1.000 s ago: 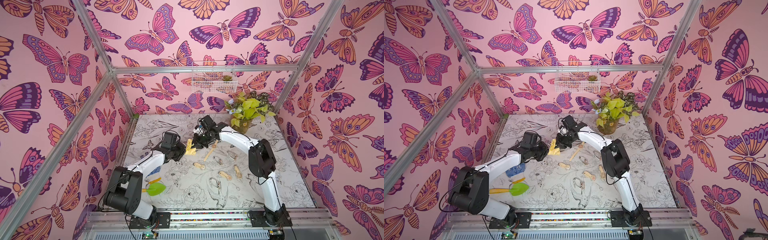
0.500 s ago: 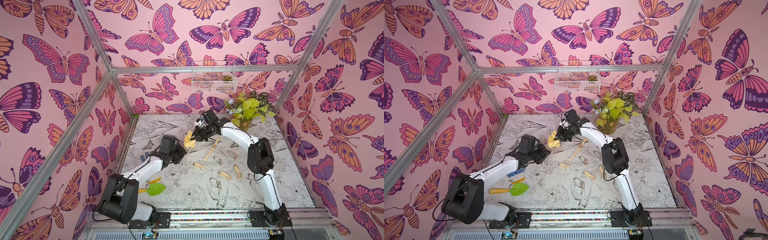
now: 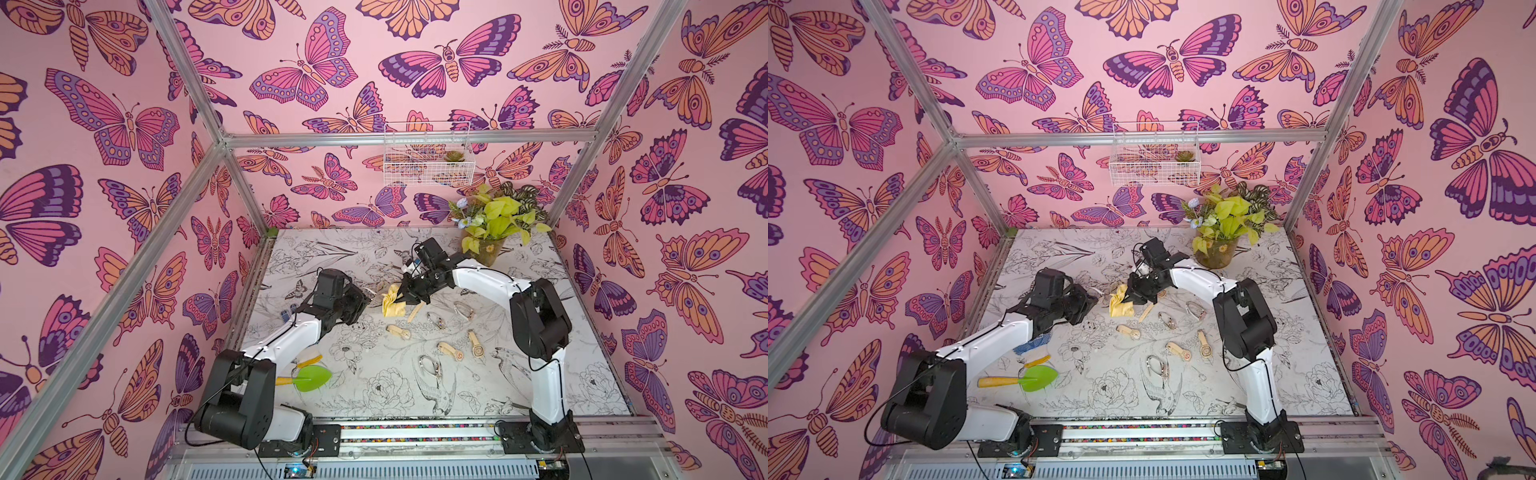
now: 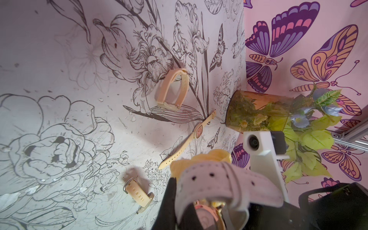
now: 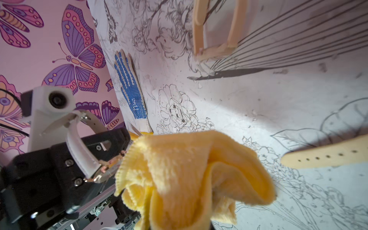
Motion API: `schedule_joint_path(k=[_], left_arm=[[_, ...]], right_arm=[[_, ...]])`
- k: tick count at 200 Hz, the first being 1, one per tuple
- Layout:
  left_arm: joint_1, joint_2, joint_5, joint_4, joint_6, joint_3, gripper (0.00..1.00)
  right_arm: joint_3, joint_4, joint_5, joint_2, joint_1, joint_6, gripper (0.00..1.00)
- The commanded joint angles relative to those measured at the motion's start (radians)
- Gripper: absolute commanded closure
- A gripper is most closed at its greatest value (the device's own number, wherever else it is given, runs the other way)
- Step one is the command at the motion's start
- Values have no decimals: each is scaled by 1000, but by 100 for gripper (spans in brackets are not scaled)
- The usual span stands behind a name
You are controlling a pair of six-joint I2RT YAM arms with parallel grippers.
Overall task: Wipe the watch dial
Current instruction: Wipe the dirt from the watch dial.
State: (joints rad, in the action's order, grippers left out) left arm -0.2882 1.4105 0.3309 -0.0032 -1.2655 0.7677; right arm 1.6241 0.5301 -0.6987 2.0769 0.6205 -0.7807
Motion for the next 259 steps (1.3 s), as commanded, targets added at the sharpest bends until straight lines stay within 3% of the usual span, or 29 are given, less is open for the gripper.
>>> schedule_joint_path(k=[1, 56, 192, 235, 259], left_arm=[[7, 20, 25, 21, -1, 2, 100], [6, 39, 50, 31, 10, 4, 100], [6, -11, 77, -7, 72, -46, 100], [21, -45, 74, -18, 65, -51, 100], [53, -66, 79, -18, 50, -51, 100]], right_arm=[[0, -13, 11, -45, 37, 23, 100], [123, -1, 12, 37, 89, 0, 100], [797, 224, 4, 386, 82, -15, 100], [810, 179, -6, 381, 19, -56, 100], [731, 162, -3, 328, -25, -45, 100]])
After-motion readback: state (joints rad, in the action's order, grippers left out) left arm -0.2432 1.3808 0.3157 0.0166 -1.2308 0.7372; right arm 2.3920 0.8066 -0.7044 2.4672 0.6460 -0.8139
